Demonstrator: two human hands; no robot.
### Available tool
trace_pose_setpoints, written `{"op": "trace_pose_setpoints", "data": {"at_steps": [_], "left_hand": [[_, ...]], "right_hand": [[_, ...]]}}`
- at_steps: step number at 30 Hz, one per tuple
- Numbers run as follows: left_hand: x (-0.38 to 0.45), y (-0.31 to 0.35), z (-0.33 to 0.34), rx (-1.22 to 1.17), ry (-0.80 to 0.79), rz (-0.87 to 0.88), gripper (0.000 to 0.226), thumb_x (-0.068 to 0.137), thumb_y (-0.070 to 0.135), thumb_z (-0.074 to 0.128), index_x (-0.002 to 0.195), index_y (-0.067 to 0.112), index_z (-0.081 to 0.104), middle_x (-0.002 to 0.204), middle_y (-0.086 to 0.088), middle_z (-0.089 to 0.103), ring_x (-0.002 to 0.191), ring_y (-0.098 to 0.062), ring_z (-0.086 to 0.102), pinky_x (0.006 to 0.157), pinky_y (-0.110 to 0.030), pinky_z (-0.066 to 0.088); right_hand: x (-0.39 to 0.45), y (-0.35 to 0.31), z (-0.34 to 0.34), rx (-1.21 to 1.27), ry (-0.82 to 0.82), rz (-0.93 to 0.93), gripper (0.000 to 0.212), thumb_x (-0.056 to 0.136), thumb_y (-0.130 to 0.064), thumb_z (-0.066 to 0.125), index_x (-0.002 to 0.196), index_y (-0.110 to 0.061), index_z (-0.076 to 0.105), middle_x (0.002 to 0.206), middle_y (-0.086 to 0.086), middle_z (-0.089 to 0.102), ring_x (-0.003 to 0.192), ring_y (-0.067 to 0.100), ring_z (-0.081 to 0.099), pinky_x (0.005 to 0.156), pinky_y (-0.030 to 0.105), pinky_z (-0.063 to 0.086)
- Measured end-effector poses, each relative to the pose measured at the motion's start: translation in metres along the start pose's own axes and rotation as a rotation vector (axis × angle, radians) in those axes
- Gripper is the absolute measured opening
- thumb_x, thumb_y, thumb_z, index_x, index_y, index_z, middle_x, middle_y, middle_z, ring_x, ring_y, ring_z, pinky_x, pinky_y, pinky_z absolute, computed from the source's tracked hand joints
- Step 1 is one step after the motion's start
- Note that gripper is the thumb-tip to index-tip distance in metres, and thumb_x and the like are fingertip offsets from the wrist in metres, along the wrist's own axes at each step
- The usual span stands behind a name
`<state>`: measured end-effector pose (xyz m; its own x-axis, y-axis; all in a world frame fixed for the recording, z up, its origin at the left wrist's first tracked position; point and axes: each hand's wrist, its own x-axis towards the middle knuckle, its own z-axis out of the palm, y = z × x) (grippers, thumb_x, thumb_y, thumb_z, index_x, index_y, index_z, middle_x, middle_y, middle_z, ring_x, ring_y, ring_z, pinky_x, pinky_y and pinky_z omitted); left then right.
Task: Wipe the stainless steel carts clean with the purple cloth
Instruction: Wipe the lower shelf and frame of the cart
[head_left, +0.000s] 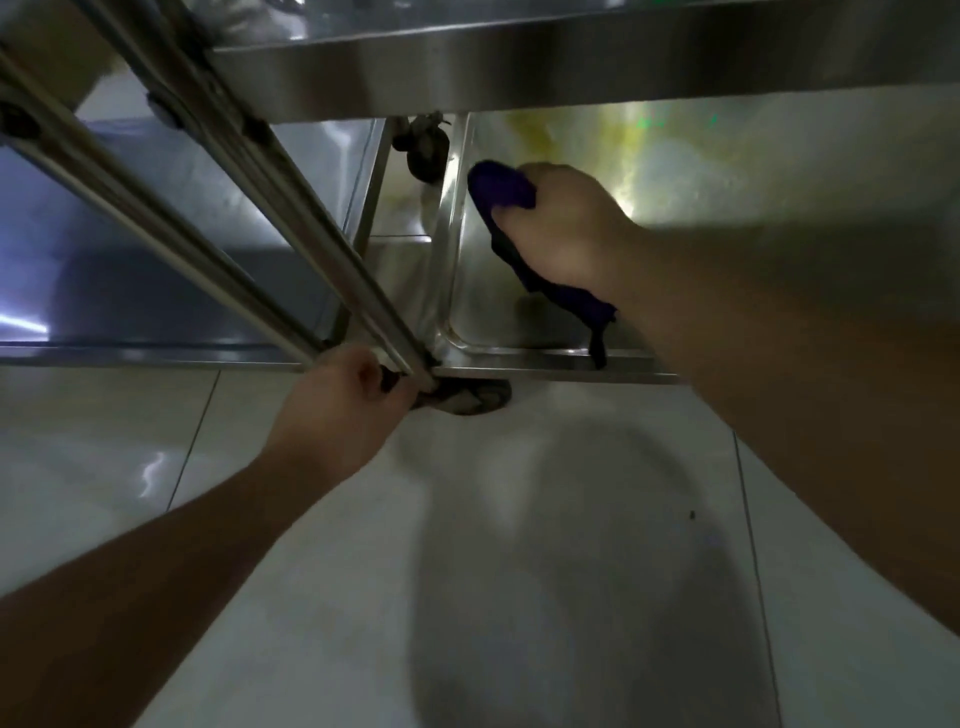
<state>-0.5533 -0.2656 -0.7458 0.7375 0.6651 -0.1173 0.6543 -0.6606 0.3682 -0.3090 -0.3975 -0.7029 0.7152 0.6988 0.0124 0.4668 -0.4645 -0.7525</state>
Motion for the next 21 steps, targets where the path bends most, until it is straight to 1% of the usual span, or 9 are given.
{"op": "trace_pose_setpoints", "data": {"at_steps": [2, 4, 7, 9, 10, 12, 17, 19, 21], "left_hand": [[0.011, 0.001, 0.001, -0.218, 0.034, -0.08, 0.044, 0.085, 0.059, 0.076, 0.101, 0.023, 0.057, 0.091, 0.006, 0.065, 0.081, -0.01, 0.064, 0.063, -0.029, 0.046], [0.023, 0.008, 0.001, -0.548, 0.046, -0.099, 0.05, 0.085, 0.051, 0.081, 0.12, 0.023, 0.058, 0.107, 0.007, 0.069, 0.099, -0.01, 0.069, 0.084, -0.036, 0.059], [0.035, 0.022, 0.002, -0.84, 0.138, -0.065, 0.049, 0.08, 0.043, 0.082, 0.118, 0.019, 0.063, 0.104, 0.007, 0.072, 0.101, -0.011, 0.071, 0.098, -0.039, 0.058], [0.042, 0.034, 0.007, -0.985, 0.176, 0.001, 0.033, 0.081, 0.034, 0.079, 0.107, 0.017, 0.068, 0.097, 0.004, 0.073, 0.098, -0.013, 0.072, 0.092, -0.032, 0.058], [0.045, 0.038, 0.009, -1.057, 0.175, 0.019, 0.022, 0.082, 0.032, 0.077, 0.097, 0.018, 0.07, 0.093, -0.001, 0.073, 0.094, -0.016, 0.072, 0.089, -0.032, 0.059], [0.051, 0.043, 0.012, -1.148, 0.166, 0.017, 0.013, 0.081, 0.031, 0.073, 0.077, 0.018, 0.07, 0.083, -0.015, 0.069, 0.083, -0.027, 0.068, 0.085, -0.039, 0.059], [0.06, 0.044, 0.019, -1.139, 0.216, 0.084, 0.032, 0.078, 0.016, 0.06, 0.048, 0.026, 0.057, 0.05, -0.004, 0.052, 0.054, -0.026, 0.051, 0.061, -0.035, 0.044], [0.062, 0.044, 0.02, -1.154, 0.241, 0.089, 0.03, 0.076, 0.014, 0.058, 0.049, 0.024, 0.052, 0.048, -0.003, 0.049, 0.052, -0.026, 0.048, 0.057, -0.033, 0.041], [0.062, 0.046, 0.021, -1.17, 0.243, 0.101, 0.027, 0.074, 0.013, 0.056, 0.05, 0.021, 0.048, 0.047, -0.003, 0.046, 0.05, -0.029, 0.044, 0.055, -0.033, 0.037]], "right_hand": [[0.012, -0.004, 0.023, 0.008, 0.058, 0.007, 0.022, 0.102, -0.03, 0.052, 0.116, -0.017, 0.064, 0.09, -0.012, 0.06, 0.084, 0.014, 0.054, 0.058, 0.024, 0.034], [0.018, -0.006, 0.048, 0.025, 0.056, -0.024, 0.035, 0.103, -0.031, 0.052, 0.135, -0.018, 0.059, 0.109, -0.007, 0.065, 0.092, 0.011, 0.053, 0.066, 0.024, 0.033], [0.023, -0.001, 0.087, -0.027, -0.127, -0.046, 0.04, 0.105, -0.031, 0.049, 0.143, -0.019, 0.053, 0.126, 0.004, 0.066, 0.113, 0.02, 0.06, 0.084, 0.025, 0.039], [0.021, 0.006, 0.109, -0.17, -0.304, -0.043, 0.053, 0.107, -0.034, 0.046, 0.157, -0.021, 0.038, 0.158, 0.007, 0.044, 0.146, 0.028, 0.038, 0.113, 0.032, 0.032], [0.017, 0.009, 0.117, -0.25, -0.362, -0.076, 0.059, 0.107, -0.036, 0.043, 0.163, -0.024, 0.026, 0.169, 0.003, 0.025, 0.156, 0.027, 0.019, 0.124, 0.036, 0.017], [0.001, 0.017, 0.122, -0.303, -0.392, -0.178, 0.064, 0.108, -0.036, 0.039, 0.166, -0.029, 0.013, 0.173, -0.004, 0.007, 0.159, 0.023, 0.0, 0.127, 0.038, 0.001], [-0.067, 0.065, 0.072, -0.456, -0.337, -0.292, 0.064, 0.108, -0.046, 0.041, 0.164, -0.022, 0.023, 0.169, -0.009, 0.016, 0.157, 0.016, 0.008, 0.124, 0.026, -0.001], [-0.084, 0.097, 0.029, -0.485, -0.246, -0.181, 0.065, 0.106, -0.042, 0.051, 0.162, -0.019, 0.027, 0.159, -0.014, 0.01, 0.153, 0.016, 0.014, 0.114, 0.011, -0.011], [-0.093, 0.129, -0.015, -0.49, -0.183, 0.037, 0.068, 0.106, -0.041, 0.053, 0.164, -0.021, 0.023, 0.155, -0.018, 0.005, 0.154, 0.017, 0.013, 0.11, 0.007, -0.011]]}}
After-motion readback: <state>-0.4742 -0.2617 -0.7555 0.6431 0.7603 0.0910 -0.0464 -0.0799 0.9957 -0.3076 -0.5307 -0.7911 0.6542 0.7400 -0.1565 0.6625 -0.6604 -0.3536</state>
